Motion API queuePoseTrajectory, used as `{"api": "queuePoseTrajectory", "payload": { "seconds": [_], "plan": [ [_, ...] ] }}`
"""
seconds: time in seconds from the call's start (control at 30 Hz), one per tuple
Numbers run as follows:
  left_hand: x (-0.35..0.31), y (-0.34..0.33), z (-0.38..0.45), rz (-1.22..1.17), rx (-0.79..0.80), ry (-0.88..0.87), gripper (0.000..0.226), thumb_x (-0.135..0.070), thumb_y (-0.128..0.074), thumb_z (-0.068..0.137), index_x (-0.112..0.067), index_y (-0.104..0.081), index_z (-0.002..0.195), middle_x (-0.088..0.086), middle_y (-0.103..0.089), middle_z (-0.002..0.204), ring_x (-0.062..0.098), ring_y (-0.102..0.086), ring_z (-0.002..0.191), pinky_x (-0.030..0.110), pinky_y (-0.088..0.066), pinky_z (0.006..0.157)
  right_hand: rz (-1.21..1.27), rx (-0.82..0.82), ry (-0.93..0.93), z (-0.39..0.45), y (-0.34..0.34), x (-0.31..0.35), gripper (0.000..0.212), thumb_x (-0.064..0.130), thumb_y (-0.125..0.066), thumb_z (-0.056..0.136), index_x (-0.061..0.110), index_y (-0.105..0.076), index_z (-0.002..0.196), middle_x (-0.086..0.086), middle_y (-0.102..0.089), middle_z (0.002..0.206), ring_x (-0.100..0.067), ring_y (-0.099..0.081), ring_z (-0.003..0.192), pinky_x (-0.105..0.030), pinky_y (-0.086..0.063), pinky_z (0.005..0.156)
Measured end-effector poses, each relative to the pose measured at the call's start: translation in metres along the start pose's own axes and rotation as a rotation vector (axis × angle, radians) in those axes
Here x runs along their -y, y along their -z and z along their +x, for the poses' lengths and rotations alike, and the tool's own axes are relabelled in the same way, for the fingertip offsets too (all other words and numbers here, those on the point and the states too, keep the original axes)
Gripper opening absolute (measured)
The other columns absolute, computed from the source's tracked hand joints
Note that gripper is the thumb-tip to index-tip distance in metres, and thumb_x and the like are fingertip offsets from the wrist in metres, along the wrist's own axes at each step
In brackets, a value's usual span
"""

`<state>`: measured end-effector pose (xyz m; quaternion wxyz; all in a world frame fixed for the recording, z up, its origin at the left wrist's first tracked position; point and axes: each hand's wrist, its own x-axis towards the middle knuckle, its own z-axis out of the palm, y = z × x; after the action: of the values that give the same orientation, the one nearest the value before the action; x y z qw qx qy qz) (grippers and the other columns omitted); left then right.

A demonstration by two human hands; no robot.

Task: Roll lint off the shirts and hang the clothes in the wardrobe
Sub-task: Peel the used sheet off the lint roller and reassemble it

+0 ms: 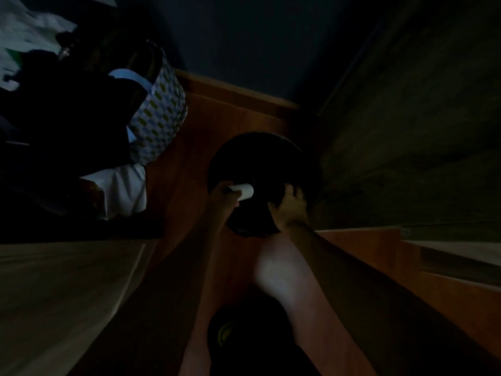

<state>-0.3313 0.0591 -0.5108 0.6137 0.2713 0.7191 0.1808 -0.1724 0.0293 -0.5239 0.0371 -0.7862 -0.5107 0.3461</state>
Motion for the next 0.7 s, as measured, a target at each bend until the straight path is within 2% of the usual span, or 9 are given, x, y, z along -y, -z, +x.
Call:
{"api": "queuePoseTrajectory", "payload": {
  "seconds": [0.13,0.2,0.27,0.37,0.5,0.63,0.7],
  "plan": [
    [0.001,-0.005,0.01,0.006,0.031,0.034,0.046,-0.012,-0.049,0.097,-0.015,-0.038,0.141,0.014,-0.044,0.143,0.033,-0.05,0.124,0.036,-0.043,0.094,-0.004,0.001,0.01,0.008,-0.002,-0.006,0.075,0.031,-0.064,0.087,0.015,-0.024,0.149,-0.02,-0.02,0.155,-0.043,-0.023,0.14,-0.051,-0.034,0.11],
    [0.002,-0.006,0.013,0.084,0.065,0.004,0.049,-0.015,-0.05,0.097,-0.016,-0.035,0.144,0.014,-0.041,0.145,0.034,-0.045,0.128,0.04,-0.042,0.102,-0.002,0.002,0.026,0.011,-0.002,-0.007,0.074,0.03,-0.063,0.088,0.015,-0.024,0.149,-0.02,-0.019,0.155,-0.044,-0.023,0.14,-0.051,-0.035,0.109],
    [0.003,-0.007,0.017,0.148,0.055,-0.056,0.053,-0.018,-0.053,0.096,-0.015,-0.033,0.145,0.014,-0.039,0.147,0.033,-0.043,0.131,0.036,-0.041,0.099,-0.004,0.0,0.039,0.013,-0.002,-0.008,0.072,0.031,-0.06,0.09,0.016,-0.024,0.15,-0.02,-0.018,0.156,-0.045,-0.022,0.14,-0.052,-0.035,0.109],
    [0.002,-0.007,0.019,0.213,0.022,-0.1,0.055,-0.019,-0.053,0.096,-0.017,-0.032,0.147,0.012,-0.034,0.151,0.031,-0.036,0.136,0.035,-0.034,0.105,-0.009,0.005,0.04,0.013,0.0,-0.007,0.069,0.032,-0.055,0.093,0.017,-0.022,0.151,-0.018,-0.016,0.157,-0.044,-0.02,0.141,-0.053,-0.033,0.11],
    [-0.002,-0.001,0.004,0.518,-0.032,-0.308,0.055,-0.021,-0.048,0.097,-0.02,-0.029,0.148,0.009,-0.029,0.154,0.029,-0.029,0.14,0.036,-0.027,0.112,-0.093,0.013,0.068,0.007,0.007,-0.006,0.069,0.032,-0.051,0.095,0.014,-0.017,0.153,-0.018,-0.015,0.159,-0.042,-0.019,0.143,-0.049,-0.027,0.114],
    [-0.012,0.021,-0.024,0.889,-0.141,-0.536,0.058,-0.024,-0.047,0.097,-0.018,-0.024,0.15,0.009,-0.022,0.157,0.029,-0.021,0.144,0.037,-0.015,0.116,-0.147,0.086,0.074,-0.016,0.02,0.003,0.074,0.038,-0.049,0.095,0.014,-0.012,0.154,-0.018,-0.012,0.16,-0.04,-0.011,0.146,-0.052,-0.016,0.118],
    [-0.011,0.035,-0.037,0.947,-0.156,-0.541,0.059,-0.029,-0.046,0.096,-0.016,-0.024,0.15,0.012,-0.021,0.157,0.033,-0.02,0.144,0.042,-0.016,0.118,-0.202,0.089,0.106,-0.035,0.034,0.016,0.076,0.043,-0.049,0.094,0.016,-0.012,0.154,-0.017,-0.015,0.16,-0.038,-0.013,0.147,-0.053,-0.015,0.118]
  ]
}}
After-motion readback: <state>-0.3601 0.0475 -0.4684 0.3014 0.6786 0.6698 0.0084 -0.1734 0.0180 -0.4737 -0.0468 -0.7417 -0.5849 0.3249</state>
